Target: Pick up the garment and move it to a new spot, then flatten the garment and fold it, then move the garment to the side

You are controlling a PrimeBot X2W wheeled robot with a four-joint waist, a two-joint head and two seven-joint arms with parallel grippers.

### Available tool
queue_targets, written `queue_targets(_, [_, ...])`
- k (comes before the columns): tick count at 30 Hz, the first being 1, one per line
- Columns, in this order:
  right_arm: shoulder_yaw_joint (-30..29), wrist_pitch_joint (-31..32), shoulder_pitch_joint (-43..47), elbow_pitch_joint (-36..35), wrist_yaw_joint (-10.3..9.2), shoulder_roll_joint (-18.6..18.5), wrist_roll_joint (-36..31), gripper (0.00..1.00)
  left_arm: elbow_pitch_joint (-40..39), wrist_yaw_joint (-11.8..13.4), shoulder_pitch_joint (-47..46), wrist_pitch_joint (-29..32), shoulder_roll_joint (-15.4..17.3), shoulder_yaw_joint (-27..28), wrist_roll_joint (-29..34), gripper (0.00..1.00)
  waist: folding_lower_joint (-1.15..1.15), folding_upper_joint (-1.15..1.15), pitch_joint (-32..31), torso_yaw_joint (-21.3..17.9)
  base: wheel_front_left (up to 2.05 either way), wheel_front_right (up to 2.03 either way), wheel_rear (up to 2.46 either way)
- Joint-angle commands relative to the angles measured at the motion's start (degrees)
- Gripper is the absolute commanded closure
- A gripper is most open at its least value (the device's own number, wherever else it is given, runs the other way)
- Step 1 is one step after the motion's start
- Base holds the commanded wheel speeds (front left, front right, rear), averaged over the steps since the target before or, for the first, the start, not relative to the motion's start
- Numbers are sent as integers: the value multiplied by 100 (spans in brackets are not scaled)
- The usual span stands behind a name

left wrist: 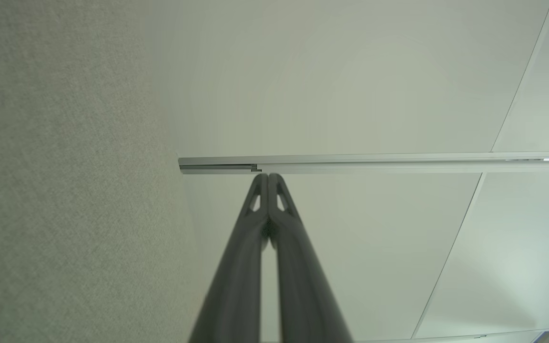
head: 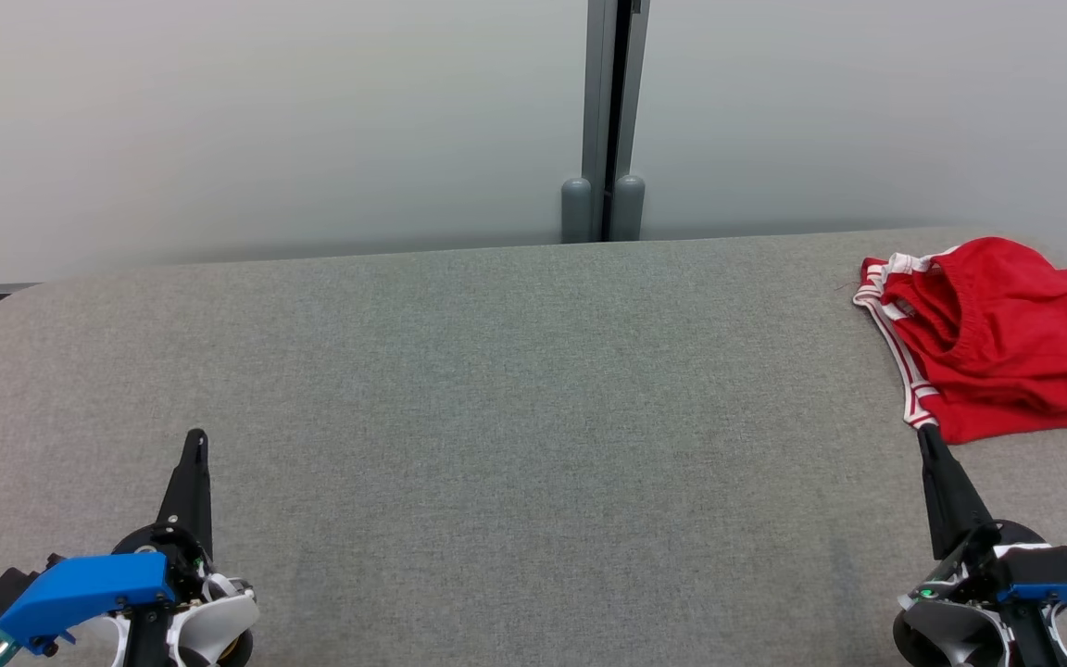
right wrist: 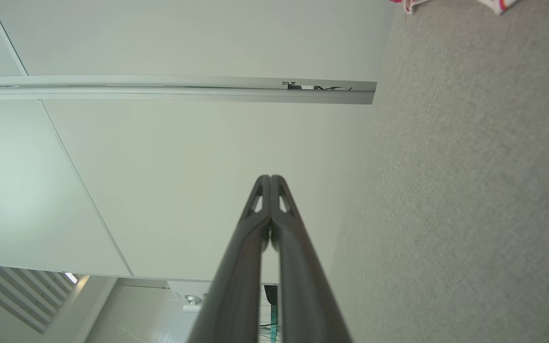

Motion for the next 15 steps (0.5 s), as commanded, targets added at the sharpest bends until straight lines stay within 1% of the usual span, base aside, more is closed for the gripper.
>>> queue_targets(1, [-12,20,-57,12,2,9,12,100,4,-27,-59,22,3,12,-12,100,0,0,0,0,0,0,0])
queue_targets(15, [-11,19,-57,11,2,9,14,100,2,-26,-59,22,3,11,-13,100,0,0,0,0,0,0,0])
